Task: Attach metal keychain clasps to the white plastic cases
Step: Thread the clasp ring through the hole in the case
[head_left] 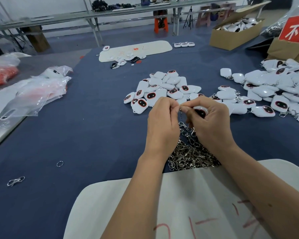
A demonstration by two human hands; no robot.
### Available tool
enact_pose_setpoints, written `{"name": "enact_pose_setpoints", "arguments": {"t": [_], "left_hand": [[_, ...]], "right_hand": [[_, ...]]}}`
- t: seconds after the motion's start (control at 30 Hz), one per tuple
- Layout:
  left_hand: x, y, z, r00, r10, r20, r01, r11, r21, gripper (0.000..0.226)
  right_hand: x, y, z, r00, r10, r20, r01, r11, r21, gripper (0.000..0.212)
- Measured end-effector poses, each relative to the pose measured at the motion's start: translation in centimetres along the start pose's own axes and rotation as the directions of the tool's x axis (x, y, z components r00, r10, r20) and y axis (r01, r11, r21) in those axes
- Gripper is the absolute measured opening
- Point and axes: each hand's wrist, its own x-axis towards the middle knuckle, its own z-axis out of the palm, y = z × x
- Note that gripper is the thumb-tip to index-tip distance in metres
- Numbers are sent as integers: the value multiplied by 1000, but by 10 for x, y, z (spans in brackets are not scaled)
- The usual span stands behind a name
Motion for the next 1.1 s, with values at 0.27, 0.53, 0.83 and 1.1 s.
{"name": "enact_pose_setpoints", "arguments": {"t": [0.27,0.53,0.83,1.1], "left_hand": [[-2,6,13,995,-97,-22,89,970,-226,11],[-2,1,8,998,-55,5,55,983,-172,13],[-5,1,8,995,20,93,-15,998,-58,16],[-7,-2,8,981,30,191,-33,999,8,16]], "right_hand": [[1,1,-2,995,96,-40,-86,973,212,15],[2,4,-3,983,171,67,-183,938,293,11],[3,4,3,946,323,16,-301,861,410,16],[17,6,-6,839,542,-49,-385,654,651,20]]}}
